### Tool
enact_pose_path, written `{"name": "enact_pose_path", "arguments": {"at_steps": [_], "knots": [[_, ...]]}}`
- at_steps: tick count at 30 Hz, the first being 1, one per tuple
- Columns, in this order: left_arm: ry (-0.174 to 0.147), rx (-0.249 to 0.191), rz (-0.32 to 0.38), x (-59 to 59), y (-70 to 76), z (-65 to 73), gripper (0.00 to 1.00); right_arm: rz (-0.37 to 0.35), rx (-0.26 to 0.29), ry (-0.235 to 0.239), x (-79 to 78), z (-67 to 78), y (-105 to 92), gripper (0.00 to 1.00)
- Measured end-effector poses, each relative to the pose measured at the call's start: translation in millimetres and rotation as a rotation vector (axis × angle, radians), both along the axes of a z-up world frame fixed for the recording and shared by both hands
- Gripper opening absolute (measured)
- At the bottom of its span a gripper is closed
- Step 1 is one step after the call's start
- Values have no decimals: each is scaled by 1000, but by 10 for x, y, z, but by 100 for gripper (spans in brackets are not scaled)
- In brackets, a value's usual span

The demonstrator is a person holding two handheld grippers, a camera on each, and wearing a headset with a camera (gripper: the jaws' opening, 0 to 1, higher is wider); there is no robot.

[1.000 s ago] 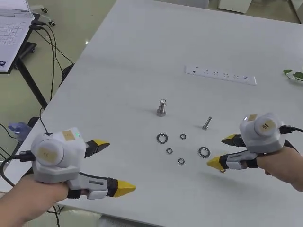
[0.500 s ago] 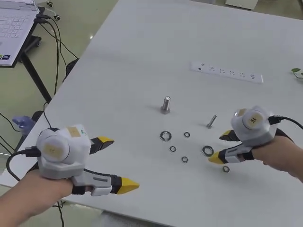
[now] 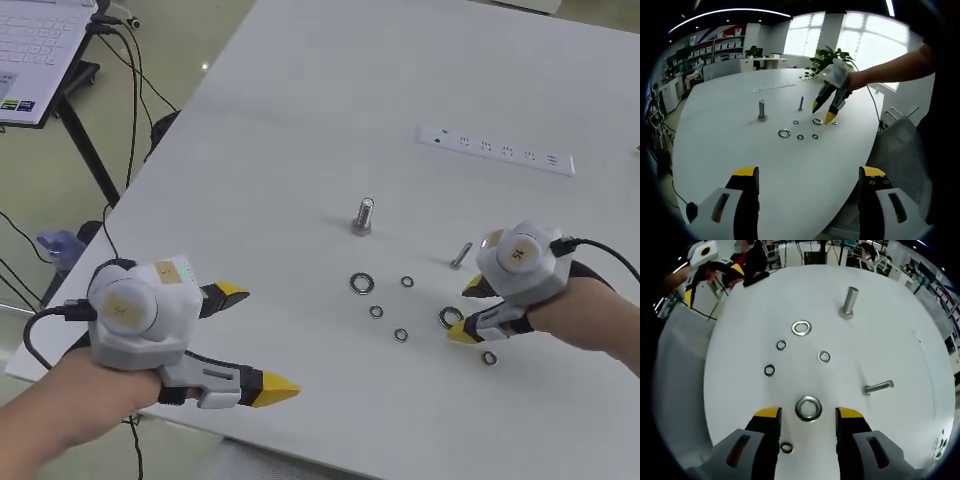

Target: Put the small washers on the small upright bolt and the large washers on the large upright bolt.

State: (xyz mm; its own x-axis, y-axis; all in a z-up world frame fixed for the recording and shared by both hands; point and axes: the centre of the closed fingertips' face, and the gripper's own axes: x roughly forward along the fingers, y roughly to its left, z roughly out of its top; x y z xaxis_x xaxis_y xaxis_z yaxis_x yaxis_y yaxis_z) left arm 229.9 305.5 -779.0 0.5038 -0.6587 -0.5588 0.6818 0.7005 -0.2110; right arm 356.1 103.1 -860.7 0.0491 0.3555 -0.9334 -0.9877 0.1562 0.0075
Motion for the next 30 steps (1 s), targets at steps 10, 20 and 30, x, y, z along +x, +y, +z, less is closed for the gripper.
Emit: {"name": "enact_pose_path", "arguments": {"at_steps": [10,20,30], "knots": [[5,-1,5,-25,6,-8,80,72,-66,5,-19,-94,-17,40],[2,-12,8,-79,-78,-9,78,108,-93,1,28,-186,-47,35],[5,-17,18,-124,-83,-9,75,105,-135,7,66,-216,-53,32]]}}
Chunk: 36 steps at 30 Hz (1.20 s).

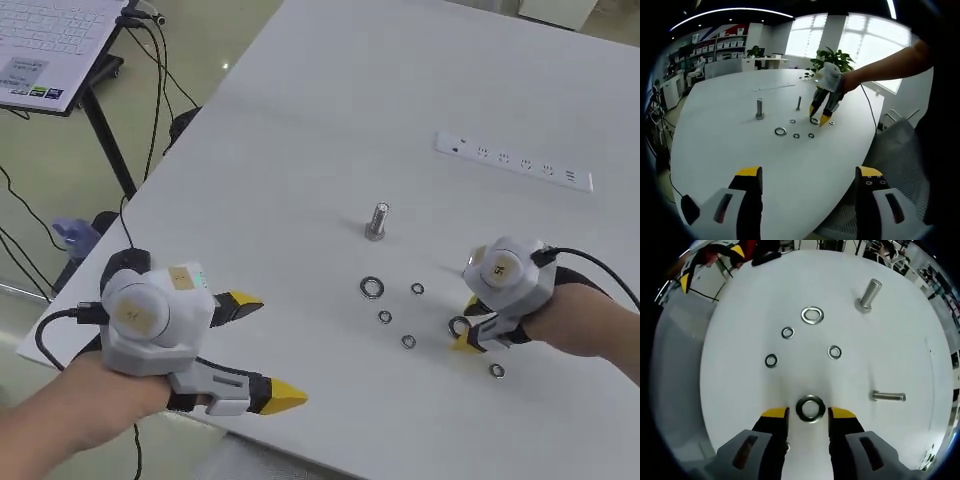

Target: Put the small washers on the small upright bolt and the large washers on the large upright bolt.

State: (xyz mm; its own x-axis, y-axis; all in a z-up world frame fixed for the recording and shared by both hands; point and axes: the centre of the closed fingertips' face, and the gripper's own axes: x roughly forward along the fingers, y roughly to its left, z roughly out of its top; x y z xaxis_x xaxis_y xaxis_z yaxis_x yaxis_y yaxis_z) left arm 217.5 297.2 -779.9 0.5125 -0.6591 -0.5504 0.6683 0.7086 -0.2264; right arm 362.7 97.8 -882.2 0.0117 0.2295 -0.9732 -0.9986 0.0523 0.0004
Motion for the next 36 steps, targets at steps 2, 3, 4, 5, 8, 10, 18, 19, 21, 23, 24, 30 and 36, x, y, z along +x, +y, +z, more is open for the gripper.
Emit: {"name": "enact_pose_path", "arguments": {"at_steps": [2,3,4,5,8,10,18,19,21,23,24,30,36], "knots": [[-3,-1,3,-6,-1,4,75,1,-7,-2,14,0,-10,27],[-3,-2,5,-9,0,4,75,3,-10,-3,17,-1,-15,26],[-4,-4,8,-14,0,7,74,10,-12,-5,16,0,-15,25],[-3,-5,9,-17,1,8,74,10,-15,-6,15,-2,-15,25],[-5,-3,13,-26,4,9,73,12,-31,-13,3,-4,-10,25],[-7,-9,15,-30,-1,18,72,5,-40,-13,3,2,-9,24],[0,-17,5,-106,-14,16,67,-9,-83,-19,7,10,-1,21],[-1,-18,5,-109,-13,18,67,-15,-86,-17,14,11,0,21],[-4,-19,8,-110,-8,22,67,-17,-90,-11,2,17,-2,21],[-2,-20,10,-113,-8,25,67,-13,-93,-9,0,18,-5,21],[-3,-20,9,-117,-11,28,67,-14,-94,-7,4,18,-5,21],[-9,-19,7,-118,-12,61,66,-23,-83,8,-39,26,24,21],[-39,-22,18,-85,-3,133,66,-33,-80,13,-54,93,38,21]]}}
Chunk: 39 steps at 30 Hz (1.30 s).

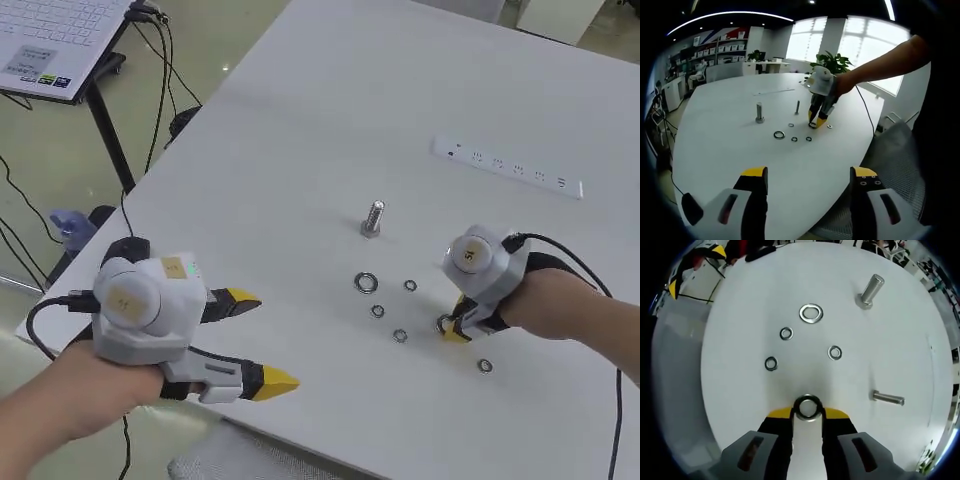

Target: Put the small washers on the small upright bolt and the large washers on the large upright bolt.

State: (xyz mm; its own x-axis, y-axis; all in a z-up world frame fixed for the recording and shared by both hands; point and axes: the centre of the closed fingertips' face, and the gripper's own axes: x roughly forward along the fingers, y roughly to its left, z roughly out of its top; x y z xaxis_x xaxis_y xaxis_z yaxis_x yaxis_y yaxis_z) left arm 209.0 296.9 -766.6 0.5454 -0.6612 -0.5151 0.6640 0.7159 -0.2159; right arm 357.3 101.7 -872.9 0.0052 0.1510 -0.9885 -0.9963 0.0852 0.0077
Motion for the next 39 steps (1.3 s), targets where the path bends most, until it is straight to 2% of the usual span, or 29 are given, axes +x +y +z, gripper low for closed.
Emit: {"name": "enact_pose_path", "arguments": {"at_steps": [2,4,8,15,21,23,25,28,34,39], "knots": [[4,-2,3,6,4,-4,67,-1,1,3,0,46,0,21],[5,18,0,6,18,-28,67,-2,3,-2,18,100,-1,21],[13,26,-5,-8,24,-58,70,-5,28,-26,78,237,30,21],[8,41,-15,-14,23,-86,77,-13,49,-27,132,452,91,21],[-10,35,-9,25,20,-36,82,-2,62,-25,177,635,186,21],[-7,34,-7,26,24,-25,82,-5,72,-25,208,699,232,21],[-19,44,-17,21,24,-14,82,-2,73,-21,223,732,259,21],[-33,86,-34,20,60,-36,84,1,74,-19,260,783,297,21],[-33,79,-13,40,117,-51,87,-1,92,-24,270,916,403,21],[-21,79,-9,41,127,-113,87,2,99,-31,321,1007,482,21]]}}
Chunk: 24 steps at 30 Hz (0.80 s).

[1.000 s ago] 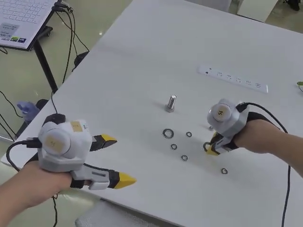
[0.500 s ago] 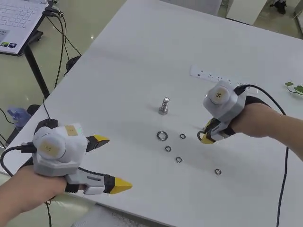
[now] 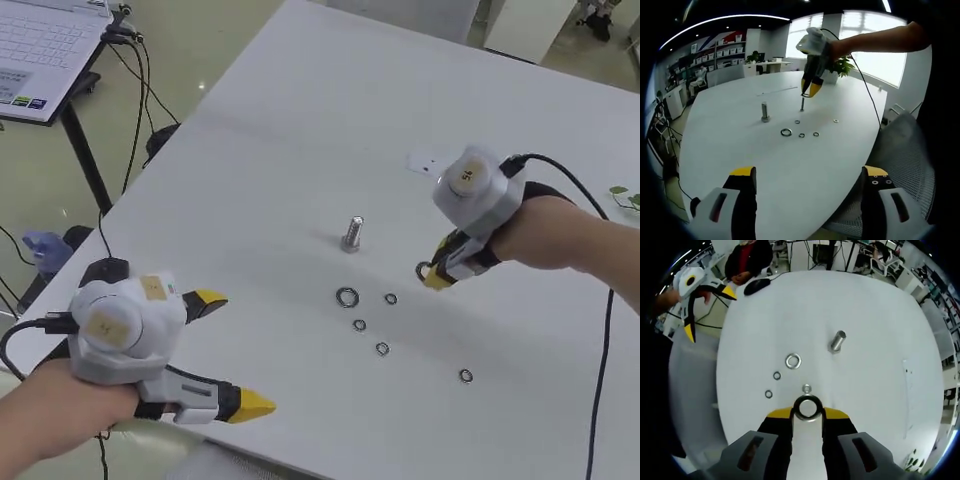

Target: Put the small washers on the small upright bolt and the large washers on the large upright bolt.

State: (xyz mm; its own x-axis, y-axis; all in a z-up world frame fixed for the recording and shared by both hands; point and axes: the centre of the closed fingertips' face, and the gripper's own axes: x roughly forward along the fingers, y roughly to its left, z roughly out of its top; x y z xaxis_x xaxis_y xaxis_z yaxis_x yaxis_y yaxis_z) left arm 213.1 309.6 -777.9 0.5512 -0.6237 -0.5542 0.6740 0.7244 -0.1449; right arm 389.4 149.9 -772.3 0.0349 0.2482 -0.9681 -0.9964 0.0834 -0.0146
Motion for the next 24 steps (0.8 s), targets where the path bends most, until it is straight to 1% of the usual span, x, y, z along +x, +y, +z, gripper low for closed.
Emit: {"name": "enact_pose_path", "arguments": {"at_steps": [4,6,7,9,13,16,17,18,19,22,24], "knots": [[4,0,1,-5,-24,-4,86,8,3,-7,53,64,66,21],[2,9,0,-1,-28,-13,86,12,6,-9,90,82,97,21],[3,9,2,5,-20,-15,86,13,6,-9,135,73,91,21],[3,3,6,17,-7,-14,86,16,8,-11,174,83,127,21],[7,0,12,31,-1,-27,85,16,16,-5,203,103,209,21],[15,7,7,31,-14,-58,85,16,19,-5,236,104,255,21],[16,2,7,31,-22,-57,85,16,20,-5,243,103,268,21],[15,-7,9,39,-37,-51,86,16,21,-4,272,94,275,21],[14,-8,10,46,-44,-51,86,17,20,-3,301,80,271,21],[13,2,8,68,-57,-70,86,27,15,-6,367,71,314,22],[17,-11,13,81,-67,-60,86,24,19,-5,398,75,348,22]]}}
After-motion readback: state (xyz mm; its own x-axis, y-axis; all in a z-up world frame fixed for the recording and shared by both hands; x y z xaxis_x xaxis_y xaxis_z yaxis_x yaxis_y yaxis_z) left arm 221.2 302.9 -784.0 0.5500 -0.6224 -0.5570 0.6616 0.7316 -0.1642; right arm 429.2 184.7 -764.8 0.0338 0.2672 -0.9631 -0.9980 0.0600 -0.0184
